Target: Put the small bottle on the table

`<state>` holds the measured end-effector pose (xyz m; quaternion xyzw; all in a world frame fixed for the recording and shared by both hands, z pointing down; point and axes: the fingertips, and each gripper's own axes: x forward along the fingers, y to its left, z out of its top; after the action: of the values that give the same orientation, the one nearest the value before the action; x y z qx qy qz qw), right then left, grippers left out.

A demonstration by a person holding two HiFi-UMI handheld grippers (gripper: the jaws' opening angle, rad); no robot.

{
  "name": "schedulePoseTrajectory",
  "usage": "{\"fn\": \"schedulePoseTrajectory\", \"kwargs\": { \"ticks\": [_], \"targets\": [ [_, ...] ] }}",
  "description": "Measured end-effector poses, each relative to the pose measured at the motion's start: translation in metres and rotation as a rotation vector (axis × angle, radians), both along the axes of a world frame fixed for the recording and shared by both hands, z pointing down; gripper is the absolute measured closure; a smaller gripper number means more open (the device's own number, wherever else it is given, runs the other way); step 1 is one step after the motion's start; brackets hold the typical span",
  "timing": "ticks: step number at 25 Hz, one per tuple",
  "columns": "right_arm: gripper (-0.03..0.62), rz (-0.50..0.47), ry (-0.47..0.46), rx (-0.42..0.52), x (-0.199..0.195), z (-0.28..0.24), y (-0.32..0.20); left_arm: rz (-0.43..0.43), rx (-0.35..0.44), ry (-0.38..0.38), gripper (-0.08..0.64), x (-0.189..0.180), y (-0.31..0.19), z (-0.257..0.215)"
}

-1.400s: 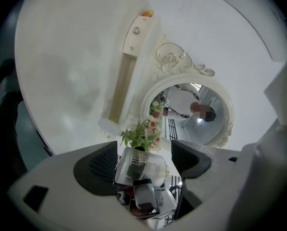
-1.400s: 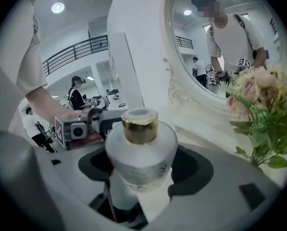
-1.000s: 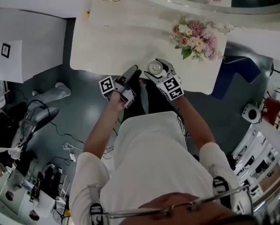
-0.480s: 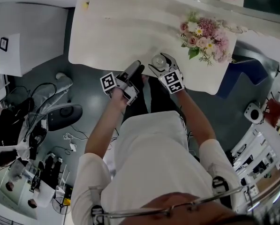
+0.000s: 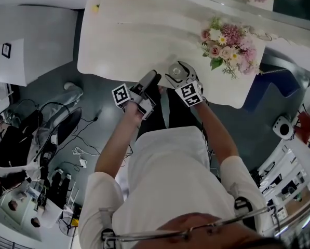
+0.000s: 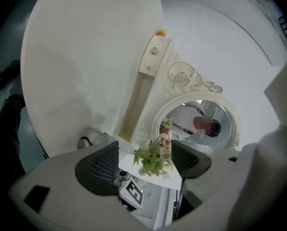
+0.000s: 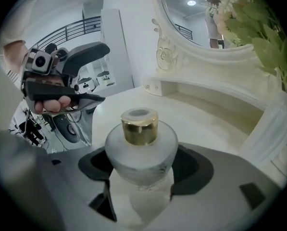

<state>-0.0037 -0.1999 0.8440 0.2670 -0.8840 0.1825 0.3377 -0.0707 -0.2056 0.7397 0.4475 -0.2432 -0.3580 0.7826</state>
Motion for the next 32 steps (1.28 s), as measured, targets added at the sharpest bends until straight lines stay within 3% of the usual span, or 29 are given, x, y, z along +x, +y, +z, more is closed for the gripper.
{"fn": "schedulePoseTrajectory", "kwargs": {
  "ticks": [9, 21, 27, 32],
  "targets": [
    [0.216, -0.029, -0.011, -0.037, -0.002, -0.002, 0.0, 0.029, 0.008, -0.002, 0.218, 0.0, 0.006, -0.006],
    [0.224, 0.048, -0.046, -0.043, 0.006, -0.053, 0.002, 0.125, 0.117, -0.022, 0.221, 0.002, 0.007, -0.047],
    [0.3, 0.182, -0.106, -0.036, 0.023, -0.09, -0.003, 0.23, 0.179, -0.036, 0.226, 0.014, 0.013, -0.062],
    [0.362, 0.241, -0.156, -0.029, 0.032, -0.126, 0.006, 0.312, 0.238, -0.042, 0.293, 0.016, 0.022, -0.081]
  ]
}}
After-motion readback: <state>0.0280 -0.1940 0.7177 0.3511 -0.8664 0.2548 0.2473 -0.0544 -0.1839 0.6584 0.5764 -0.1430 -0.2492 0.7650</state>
